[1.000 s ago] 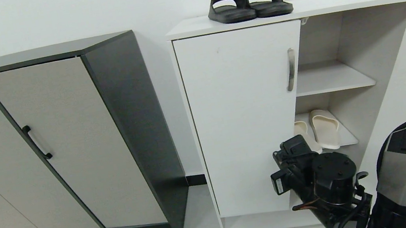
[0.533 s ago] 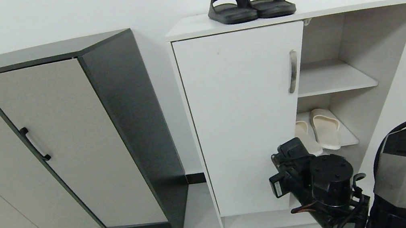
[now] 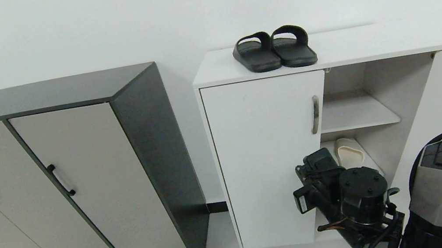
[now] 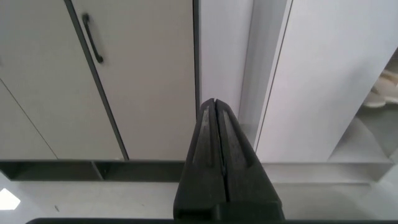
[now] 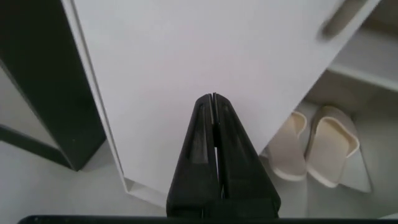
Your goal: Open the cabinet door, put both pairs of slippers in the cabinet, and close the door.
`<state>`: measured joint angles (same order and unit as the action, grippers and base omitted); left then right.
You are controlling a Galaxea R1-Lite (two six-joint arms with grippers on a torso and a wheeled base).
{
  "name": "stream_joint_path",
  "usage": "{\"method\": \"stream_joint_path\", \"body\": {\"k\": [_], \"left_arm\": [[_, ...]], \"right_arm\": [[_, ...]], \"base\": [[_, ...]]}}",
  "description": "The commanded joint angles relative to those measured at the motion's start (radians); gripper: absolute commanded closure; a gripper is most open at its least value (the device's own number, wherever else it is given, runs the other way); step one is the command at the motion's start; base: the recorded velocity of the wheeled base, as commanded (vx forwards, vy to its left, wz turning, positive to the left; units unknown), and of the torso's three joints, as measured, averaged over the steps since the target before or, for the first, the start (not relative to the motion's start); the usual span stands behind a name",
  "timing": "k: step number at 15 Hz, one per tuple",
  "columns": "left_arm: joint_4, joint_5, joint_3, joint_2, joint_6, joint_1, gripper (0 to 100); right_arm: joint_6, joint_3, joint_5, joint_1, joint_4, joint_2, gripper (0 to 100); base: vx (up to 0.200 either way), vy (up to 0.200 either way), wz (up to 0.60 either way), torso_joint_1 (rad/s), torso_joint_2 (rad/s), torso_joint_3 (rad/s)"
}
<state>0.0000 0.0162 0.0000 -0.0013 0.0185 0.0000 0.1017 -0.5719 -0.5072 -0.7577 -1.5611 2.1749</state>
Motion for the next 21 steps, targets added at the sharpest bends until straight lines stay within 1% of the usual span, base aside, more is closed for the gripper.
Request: {"method": "stream_joint_path", "body": {"k": [1,11,21], "left_arm": [[0.000,0.001,0.000,0.001,0.000,0.000,100],[0.000,0.001,0.000,0.001,0.000,0.000,100],[0.000,0.001,0.000,0.001,-0.002,0.000,100]], "right_arm": [[0.001,0.001,-0.001,0.000,-0.001,-0.001,100],[0.000,0.007,-0.001,-0.002,-0.007,-0.003,100],[0.001,0.007,-0.001,0.003,-0.008,-0.004,100]], "base": [[0.000,0.000,0.00,0.134,-0.47,-0.334],[0.000,0.000,0.00,0.182,-0.49,-0.312],[0.000,0.000,0.00,0.243,-0.56,-0.326]]}}
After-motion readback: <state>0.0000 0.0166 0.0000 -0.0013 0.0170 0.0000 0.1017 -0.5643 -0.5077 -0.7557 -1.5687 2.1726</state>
